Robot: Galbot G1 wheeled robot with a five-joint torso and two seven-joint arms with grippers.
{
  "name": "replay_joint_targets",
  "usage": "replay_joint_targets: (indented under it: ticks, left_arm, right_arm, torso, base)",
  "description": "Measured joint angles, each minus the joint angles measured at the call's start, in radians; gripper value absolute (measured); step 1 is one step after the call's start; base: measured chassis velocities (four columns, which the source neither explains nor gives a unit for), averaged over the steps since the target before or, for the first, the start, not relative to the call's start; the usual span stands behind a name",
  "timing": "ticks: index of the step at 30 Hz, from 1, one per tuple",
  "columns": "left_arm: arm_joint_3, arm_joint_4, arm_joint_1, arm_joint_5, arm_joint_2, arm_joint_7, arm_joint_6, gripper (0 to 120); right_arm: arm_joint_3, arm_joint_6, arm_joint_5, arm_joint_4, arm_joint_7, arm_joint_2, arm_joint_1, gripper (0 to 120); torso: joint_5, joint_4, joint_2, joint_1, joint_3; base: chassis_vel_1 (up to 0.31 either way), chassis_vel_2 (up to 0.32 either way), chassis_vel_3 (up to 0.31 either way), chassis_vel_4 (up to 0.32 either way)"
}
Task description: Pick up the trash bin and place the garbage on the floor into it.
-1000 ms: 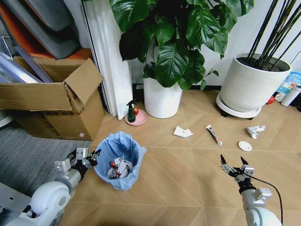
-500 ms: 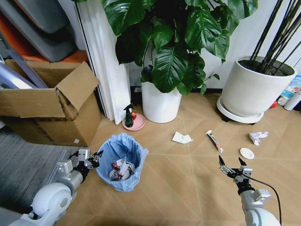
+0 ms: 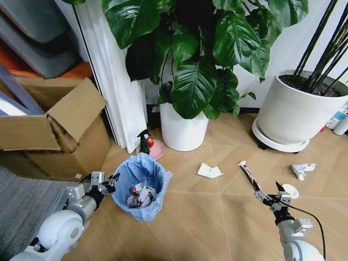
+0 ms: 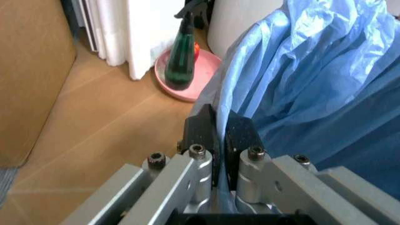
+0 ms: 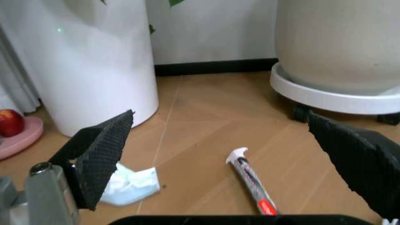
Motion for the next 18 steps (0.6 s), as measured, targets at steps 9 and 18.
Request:
replay_joint_targets:
  ticks: [9,18]
  left_arm:
    - [0.011,0.002,-0.008,-0.001,0.004,-0.001,0.002,0]
    - [0.014,0.005,-0.015,-0.002,0.004,-0.002,0.003,0]
  right_arm:
    - [-0.004,0.008,0.003,-0.006,-0.006,-0.007,0.005,100]
    - [-0.014,0.036,-0.008,-0.034,-0.036,-0.014,0.011,100]
  torso:
    - [-0.0005,-0.0003,0.0,0.0,0.0]
    - [-0.0002,-0.0003,0.0,0.0,0.0]
  base:
    - [-0.204,0.101,0.198,-0.104]
    - [-0.184,0.106,0.188,-0.109]
